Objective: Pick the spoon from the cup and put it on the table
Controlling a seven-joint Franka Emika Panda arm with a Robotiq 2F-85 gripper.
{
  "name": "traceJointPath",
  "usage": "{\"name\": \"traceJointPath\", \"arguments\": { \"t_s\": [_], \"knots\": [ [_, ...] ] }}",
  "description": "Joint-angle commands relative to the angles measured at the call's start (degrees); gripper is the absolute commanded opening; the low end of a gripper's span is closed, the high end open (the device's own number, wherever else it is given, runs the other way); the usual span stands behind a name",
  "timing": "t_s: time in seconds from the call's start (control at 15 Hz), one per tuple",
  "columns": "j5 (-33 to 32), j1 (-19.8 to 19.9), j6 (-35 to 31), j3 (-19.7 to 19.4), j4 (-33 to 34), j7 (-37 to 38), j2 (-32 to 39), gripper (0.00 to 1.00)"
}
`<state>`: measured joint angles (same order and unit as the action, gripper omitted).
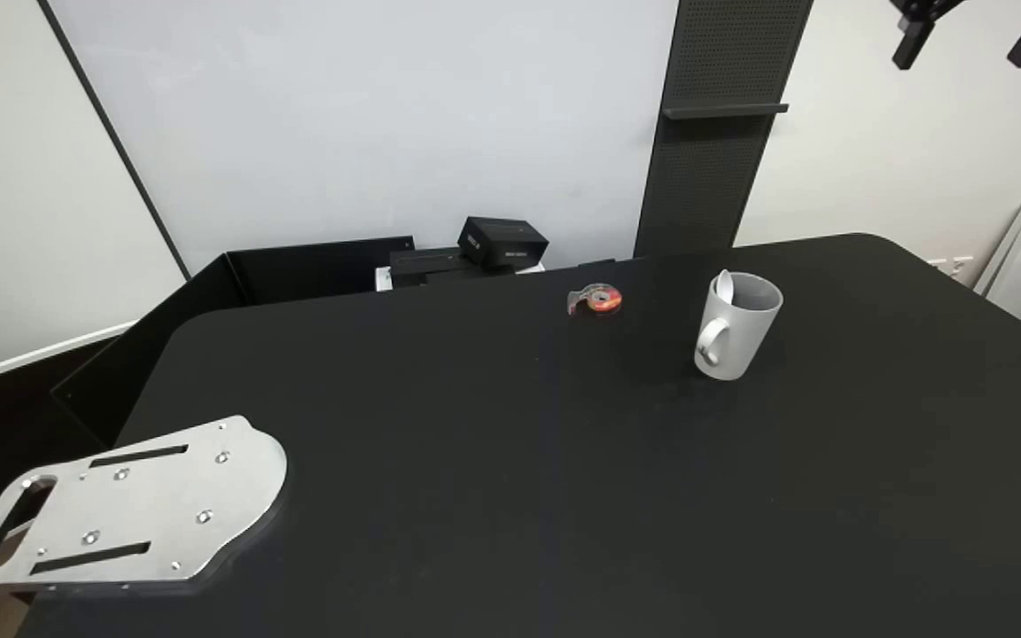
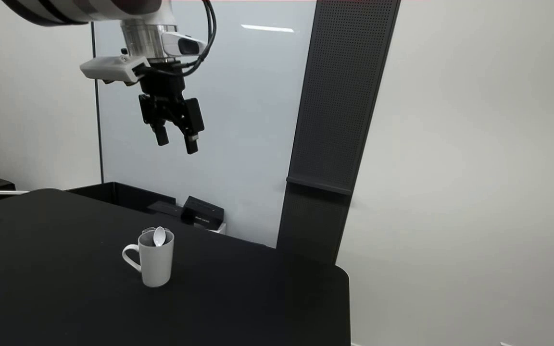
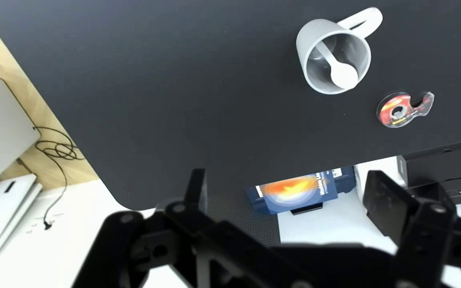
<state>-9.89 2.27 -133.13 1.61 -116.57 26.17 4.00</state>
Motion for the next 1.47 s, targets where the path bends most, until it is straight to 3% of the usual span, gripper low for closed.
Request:
{"name": "traceJointPath", "arguments": {
  "t_s": [0.0,0.8,1.07,1.4],
  "knots": [
    [-0.21,-2.04,4.58,-1.67,7.9,11.04,5.99,1.0],
    [6.51,-7.39,20.99,-4.22,27.82,39.33,21.61,1.0],
    [7.71,-8.44,19.17,-4.08,32.98,42.58,26.68,1.0],
    [9.81,-8.34,17.0,-3.41,37.96,40.51,31.47,1.0]
  ]
}}
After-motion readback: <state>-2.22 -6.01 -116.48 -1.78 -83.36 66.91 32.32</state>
